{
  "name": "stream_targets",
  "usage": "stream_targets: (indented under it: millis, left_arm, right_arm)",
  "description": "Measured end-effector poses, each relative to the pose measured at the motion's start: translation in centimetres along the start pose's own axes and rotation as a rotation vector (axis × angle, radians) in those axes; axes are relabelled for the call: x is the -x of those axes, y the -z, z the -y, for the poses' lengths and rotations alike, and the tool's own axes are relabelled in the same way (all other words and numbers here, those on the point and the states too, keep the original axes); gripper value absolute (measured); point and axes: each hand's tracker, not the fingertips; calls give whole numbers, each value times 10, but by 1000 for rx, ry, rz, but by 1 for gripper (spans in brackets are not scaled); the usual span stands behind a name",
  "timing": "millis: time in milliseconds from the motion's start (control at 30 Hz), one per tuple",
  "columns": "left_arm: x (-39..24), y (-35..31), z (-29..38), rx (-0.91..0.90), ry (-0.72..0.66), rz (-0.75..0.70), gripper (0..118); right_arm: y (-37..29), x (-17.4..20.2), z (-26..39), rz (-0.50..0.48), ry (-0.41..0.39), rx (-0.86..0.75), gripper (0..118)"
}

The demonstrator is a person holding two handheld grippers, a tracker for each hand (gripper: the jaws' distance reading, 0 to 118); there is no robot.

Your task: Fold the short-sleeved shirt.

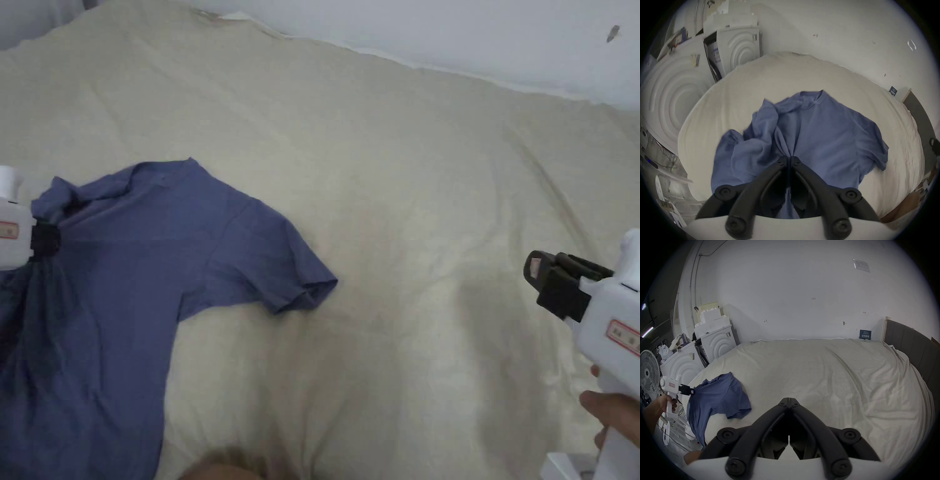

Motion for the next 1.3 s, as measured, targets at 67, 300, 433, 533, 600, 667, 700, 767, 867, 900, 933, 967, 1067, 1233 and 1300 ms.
stream_targets:
  millis: [67,300,433,533,600,667,700,767,867,900,933,967,1067,1233,1300]
  left_arm:
    - [-12,-17,7,-40,18,-8,4]
    - [-64,-76,-2,-194,32,34,4]
    - [-108,-113,-13,-259,48,24,4]
    - [-139,-132,-28,-302,70,71,4]
    - [-163,-148,-40,-325,48,140,4]
    - [-189,-163,-51,-341,63,152,4]
    - [-202,-171,-56,-357,39,194,4]
    - [-228,-183,-72,-349,10,254,4]
    - [-269,-200,-89,-346,14,338,4]
    - [-284,-206,-96,-352,11,376,4]
    - [-293,-210,-99,-344,-20,405,4]
    - [-307,-216,-105,-343,-14,446,4]
    - [-345,-233,-116,-356,-19,537,4]
    - [-404,-263,-124,-362,0,664,4]
    - [-425,-277,-124,-361,14,746,4]
  right_arm:
    - [-2,-2,0,-12,-4,-10,0]
    - [-10,-4,-5,-34,16,-36,0]
    - [-23,-6,-9,-41,34,-62,0]
    - [-35,-9,-12,-45,40,-81,0]
    - [-43,-14,-14,-44,41,-96,0]
    - [-52,-20,-16,-40,48,-113,0]
    - [-57,-24,-17,-37,53,-123,0]
    - [-65,-32,-19,-30,61,-138,0]
    - [-78,-44,-23,-10,68,-161,0]
    - [-83,-50,-24,-6,72,-170,0]
    - [-87,-54,-24,0,76,-176,0]
    - [-91,-60,-24,9,80,-184,0]
    - [-102,-75,-26,30,92,-205,0]
    - [-120,-100,-30,75,108,-235,0]
    - [-126,-110,-31,94,115,-246,0]
